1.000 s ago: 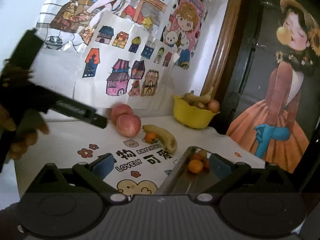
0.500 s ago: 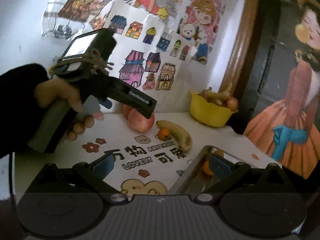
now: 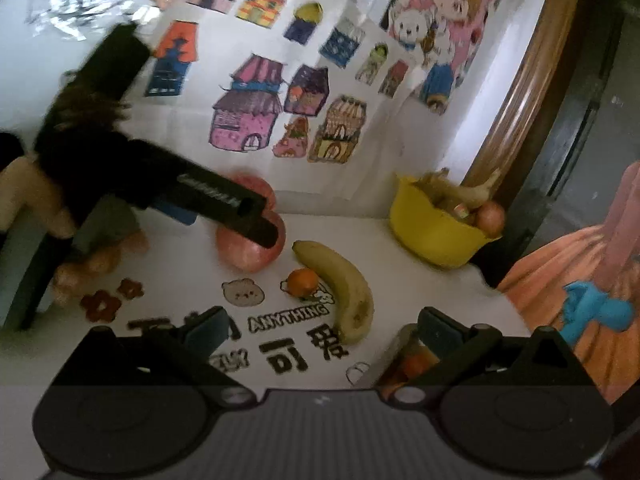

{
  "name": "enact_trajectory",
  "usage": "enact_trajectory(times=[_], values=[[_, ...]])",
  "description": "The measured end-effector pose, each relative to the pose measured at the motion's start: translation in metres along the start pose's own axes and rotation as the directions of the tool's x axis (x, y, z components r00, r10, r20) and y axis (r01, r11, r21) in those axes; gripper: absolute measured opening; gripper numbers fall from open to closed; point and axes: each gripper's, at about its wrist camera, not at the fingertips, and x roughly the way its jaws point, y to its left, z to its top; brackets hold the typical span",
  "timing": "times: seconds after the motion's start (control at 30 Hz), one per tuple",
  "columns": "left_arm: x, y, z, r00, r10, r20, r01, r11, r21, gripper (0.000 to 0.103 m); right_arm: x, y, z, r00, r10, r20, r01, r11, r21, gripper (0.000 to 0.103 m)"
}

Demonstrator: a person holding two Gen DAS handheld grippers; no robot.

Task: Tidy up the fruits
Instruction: 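Move the left tool to a red apple while the right tool moves to another small orange, then close the left tool on the red apple while the right tool grasps the small orange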

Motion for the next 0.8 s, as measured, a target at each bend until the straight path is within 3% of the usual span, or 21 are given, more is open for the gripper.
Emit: enact_trajectory(times=[0.3,0.53,0.8], values=[[0.005,-0.003,0.001,1.0,-0.007,0.006,0.007,0.999,0.031,0.096,0.052,-0.015,0.006,0.984,0.144,-0.108,-0.139,0.989,0.058,0.086],[0.008,0.001,0.003,1.0,0.009,0.004,-0.009,1.0,0.013,0.09,0.07,-0.013,0.012,0.972,0.191,-0.137,-0.184,0.981,0.065,0.077],[0.011,0.002,0.005,1.0,0.011,-0.013,-0.011,1.0,0.009,0.083,0.09,-0.016,0.02,0.972,0.187,-0.14,-0.178,0.981,0.078,0.067]])
